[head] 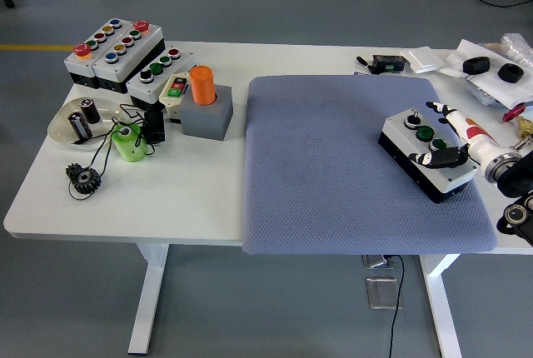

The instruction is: Pick up the button,place it on the desk,press the button,press the button

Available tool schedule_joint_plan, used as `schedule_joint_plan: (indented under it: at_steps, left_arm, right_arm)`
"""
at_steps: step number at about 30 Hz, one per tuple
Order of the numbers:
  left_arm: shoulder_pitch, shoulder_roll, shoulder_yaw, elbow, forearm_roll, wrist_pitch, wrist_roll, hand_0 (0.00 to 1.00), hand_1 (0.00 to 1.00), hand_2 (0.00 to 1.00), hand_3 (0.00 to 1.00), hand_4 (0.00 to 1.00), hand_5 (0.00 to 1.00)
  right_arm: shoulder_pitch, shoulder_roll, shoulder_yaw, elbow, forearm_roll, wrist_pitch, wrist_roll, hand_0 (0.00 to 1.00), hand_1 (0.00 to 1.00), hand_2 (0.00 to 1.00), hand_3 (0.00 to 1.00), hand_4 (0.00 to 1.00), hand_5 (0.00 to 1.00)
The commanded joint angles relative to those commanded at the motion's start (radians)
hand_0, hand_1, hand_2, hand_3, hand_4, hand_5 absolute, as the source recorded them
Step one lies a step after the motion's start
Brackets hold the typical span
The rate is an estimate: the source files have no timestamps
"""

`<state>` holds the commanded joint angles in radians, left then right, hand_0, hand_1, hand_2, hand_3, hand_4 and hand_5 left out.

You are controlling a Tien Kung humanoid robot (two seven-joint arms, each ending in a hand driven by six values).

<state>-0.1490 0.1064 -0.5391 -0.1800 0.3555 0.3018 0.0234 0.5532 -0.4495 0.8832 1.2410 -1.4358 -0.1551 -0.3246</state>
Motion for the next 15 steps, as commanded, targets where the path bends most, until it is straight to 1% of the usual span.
schedule_joint_plan:
  at_steps: [4, 7, 9, 12, 13, 15]
  left_arm:
    - [0.001, 0.0, -0.003, 0.0, 0.001, 0.001, 0.0, 0.645, 0.696, 0.705, 0.52, 0.313, 0.998]
    - [0.001, 0.0, -0.004, 0.0, 0.002, 0.001, 0.0, 0.645, 0.696, 0.705, 0.52, 0.314, 0.998]
    - [0.001, -0.001, -0.004, 0.0, 0.002, 0.001, 0.001, 0.645, 0.696, 0.705, 0.52, 0.314, 0.998]
    - [0.001, 0.0, -0.002, 0.0, -0.002, 0.001, 0.0, 0.645, 0.696, 0.705, 0.52, 0.314, 0.998]
    - [0.0, 0.0, -0.003, 0.0, -0.001, 0.001, 0.0, 0.645, 0.696, 0.705, 0.517, 0.314, 0.998]
    - [0.0, 0.0, -0.002, 0.0, -0.003, 0.001, -0.001, 0.645, 0.696, 0.705, 0.517, 0.314, 0.998]
  right_arm:
    - [0.014, 0.017, -0.01, -0.017, 0.002, -0.003, -0.012, 0.998, 0.949, 0.998, 0.998, 0.907, 0.174]
    - [0.032, 0.038, -0.024, -0.061, -0.01, -0.005, -0.034, 0.998, 0.945, 0.998, 0.998, 0.904, 0.17]
    - [0.036, 0.044, -0.027, -0.08, -0.017, -0.007, -0.041, 0.998, 0.945, 0.998, 0.998, 0.904, 0.17]
    - [0.057, 0.066, -0.044, -0.134, -0.04, 0.006, -0.068, 0.998, 0.945, 0.998, 0.998, 0.904, 0.17]
    - [0.061, 0.07, -0.05, -0.142, -0.047, 0.009, -0.075, 0.957, 0.889, 0.964, 0.998, 0.897, 0.173]
    - [0.072, 0.078, -0.062, -0.156, -0.074, 0.011, -0.1, 0.957, 0.889, 0.964, 0.998, 0.897, 0.173]
